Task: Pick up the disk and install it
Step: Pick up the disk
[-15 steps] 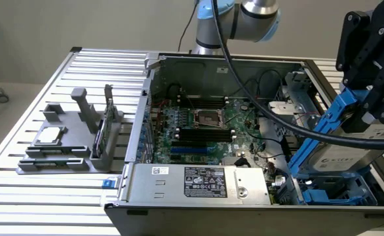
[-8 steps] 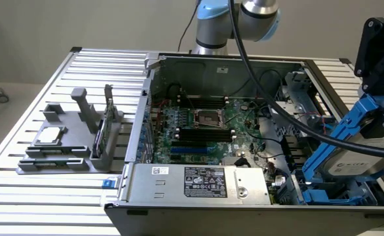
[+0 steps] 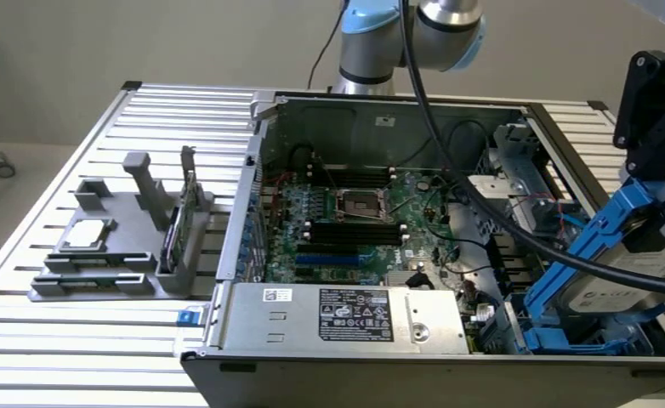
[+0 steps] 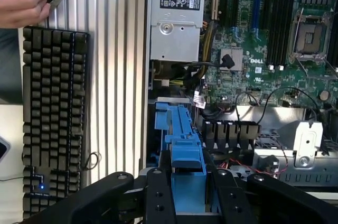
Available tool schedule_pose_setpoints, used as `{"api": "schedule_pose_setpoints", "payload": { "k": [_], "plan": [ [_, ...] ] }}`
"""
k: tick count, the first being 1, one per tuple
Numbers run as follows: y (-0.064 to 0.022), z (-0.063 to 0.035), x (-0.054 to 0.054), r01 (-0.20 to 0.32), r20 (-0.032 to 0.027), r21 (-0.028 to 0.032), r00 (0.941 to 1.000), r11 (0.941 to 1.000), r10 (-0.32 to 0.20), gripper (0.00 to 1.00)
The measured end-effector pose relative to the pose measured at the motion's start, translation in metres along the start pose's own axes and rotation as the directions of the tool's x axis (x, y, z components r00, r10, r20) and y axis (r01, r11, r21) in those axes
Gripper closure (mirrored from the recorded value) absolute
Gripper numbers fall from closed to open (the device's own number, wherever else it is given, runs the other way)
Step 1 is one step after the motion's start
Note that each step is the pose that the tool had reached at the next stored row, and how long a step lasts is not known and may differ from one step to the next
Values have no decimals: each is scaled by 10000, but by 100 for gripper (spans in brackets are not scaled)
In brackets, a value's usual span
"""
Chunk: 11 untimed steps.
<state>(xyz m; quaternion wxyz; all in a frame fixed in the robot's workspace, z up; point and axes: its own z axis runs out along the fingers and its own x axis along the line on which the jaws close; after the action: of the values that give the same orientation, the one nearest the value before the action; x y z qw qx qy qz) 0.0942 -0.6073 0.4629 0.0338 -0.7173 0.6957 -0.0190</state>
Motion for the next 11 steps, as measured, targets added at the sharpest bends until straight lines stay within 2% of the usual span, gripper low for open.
{"api": "schedule_pose_setpoints", "payload": {
  "k": [6, 11],
  "plan": [
    [-6, 102, 3, -55, -3, 1, 10000, 10000, 55, 67],
    [-6, 147, 1, -58, -2, -4, 10000, 10000, 58, 67]
  ]
}}
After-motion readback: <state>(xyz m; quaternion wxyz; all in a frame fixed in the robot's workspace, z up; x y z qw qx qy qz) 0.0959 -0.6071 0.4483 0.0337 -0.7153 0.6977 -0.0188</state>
